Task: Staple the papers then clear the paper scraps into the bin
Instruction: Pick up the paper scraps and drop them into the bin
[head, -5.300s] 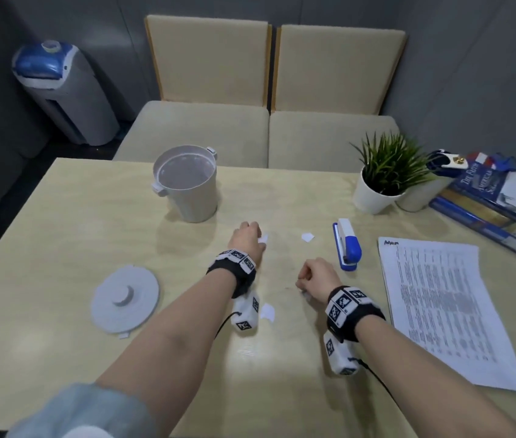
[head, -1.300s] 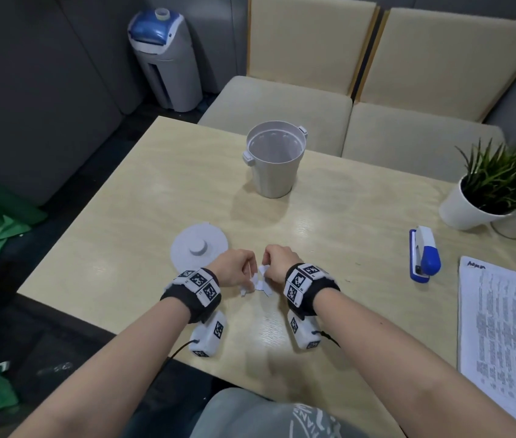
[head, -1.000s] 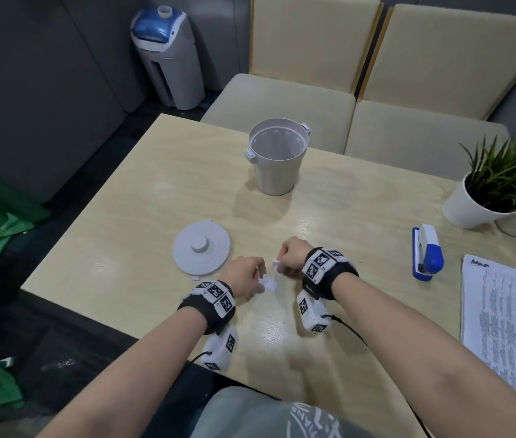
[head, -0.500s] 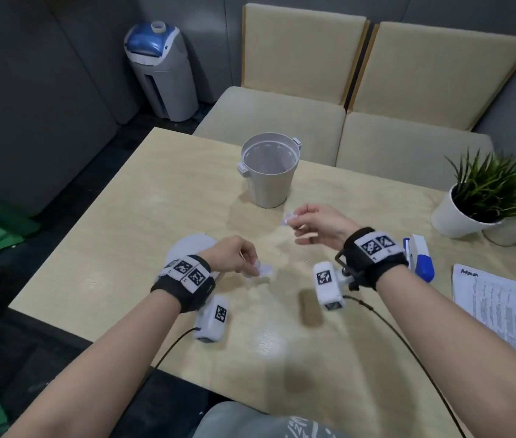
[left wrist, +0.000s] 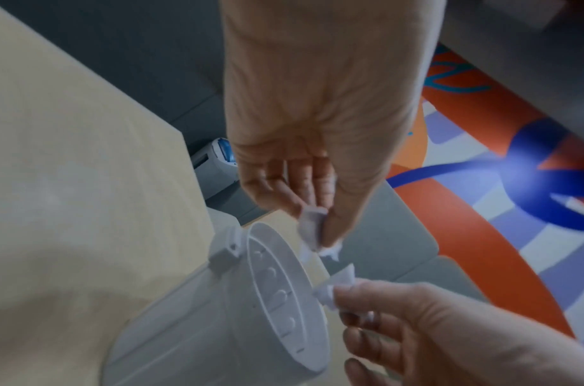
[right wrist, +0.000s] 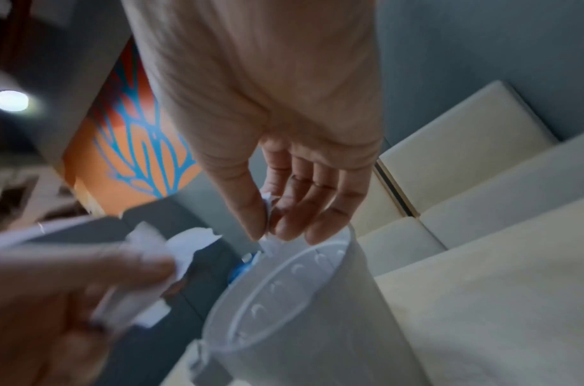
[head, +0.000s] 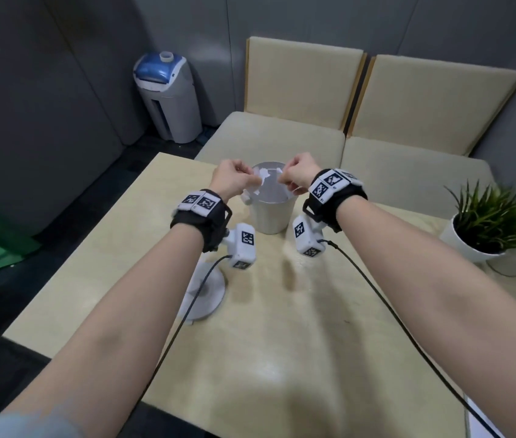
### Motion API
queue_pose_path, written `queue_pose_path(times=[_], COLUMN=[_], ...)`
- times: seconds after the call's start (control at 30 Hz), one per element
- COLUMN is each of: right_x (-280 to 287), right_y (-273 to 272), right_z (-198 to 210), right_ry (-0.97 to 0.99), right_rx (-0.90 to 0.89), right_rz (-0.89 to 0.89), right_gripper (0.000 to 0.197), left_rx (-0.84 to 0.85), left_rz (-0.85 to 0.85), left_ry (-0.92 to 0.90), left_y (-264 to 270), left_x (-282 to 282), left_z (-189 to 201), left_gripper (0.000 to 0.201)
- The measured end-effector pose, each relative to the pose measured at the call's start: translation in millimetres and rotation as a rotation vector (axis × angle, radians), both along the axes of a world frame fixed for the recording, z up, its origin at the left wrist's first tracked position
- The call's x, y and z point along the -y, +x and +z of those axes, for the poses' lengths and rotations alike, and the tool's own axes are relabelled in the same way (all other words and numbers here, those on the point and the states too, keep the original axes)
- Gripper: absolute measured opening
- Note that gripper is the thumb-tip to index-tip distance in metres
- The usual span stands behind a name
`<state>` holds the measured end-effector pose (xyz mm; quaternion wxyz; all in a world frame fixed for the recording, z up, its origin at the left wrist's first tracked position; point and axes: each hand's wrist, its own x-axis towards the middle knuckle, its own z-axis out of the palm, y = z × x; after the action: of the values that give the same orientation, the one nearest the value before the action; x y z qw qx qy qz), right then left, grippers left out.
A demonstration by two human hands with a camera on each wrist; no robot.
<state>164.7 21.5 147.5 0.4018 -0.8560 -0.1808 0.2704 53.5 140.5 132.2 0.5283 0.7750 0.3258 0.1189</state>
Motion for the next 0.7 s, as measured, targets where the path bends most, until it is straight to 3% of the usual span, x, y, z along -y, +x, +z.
queue_pose_path(times=[0.2,0.3,0.33,0.4,0.47,0.57,0.63,0.7], right_x=[-8,-2,2,11,23,45,61,79], right_y=[12,14,12,5,-7,-34,-51,-66], right_z=[-21,-22,-23,-23,-24,-34,-57,-91], right_ry=[-0.023,0.044,0.066,0.115,0.184,0.298,0.244,0.019], right_rx=[0.134,0.173,0.173,0.172,0.190,0.179,0.187,0.279], right_rz=[-0.023,-0.040,-0.031,-0.018,-0.021,0.007,0.078,0.212], right_gripper=[0.019,0.020,0.020,0.021,0.022,0.008,0.005,0.014], left_rx=[-0.176,-0.213,-0.209,-0.206,-0.148,-0.032,0.034,0.040], left_rz=[0.031,-0.043,-0.059,-0.094,-0.098,-0.031,0.006,-0.016], left_ry=[0.210,0.224,0.231,0.282,0.363,0.439,0.494,0.591], left_y=[37,45,47,49,47,33,10,-25], left_x=[-7,-5,-4,0,7,14,16,20], left_z=[-8,-8,-9,-8,-3,4,0,-19], left_gripper=[0.031,0.017,0.013,0.026,0.021,0.021,0.022,0.022])
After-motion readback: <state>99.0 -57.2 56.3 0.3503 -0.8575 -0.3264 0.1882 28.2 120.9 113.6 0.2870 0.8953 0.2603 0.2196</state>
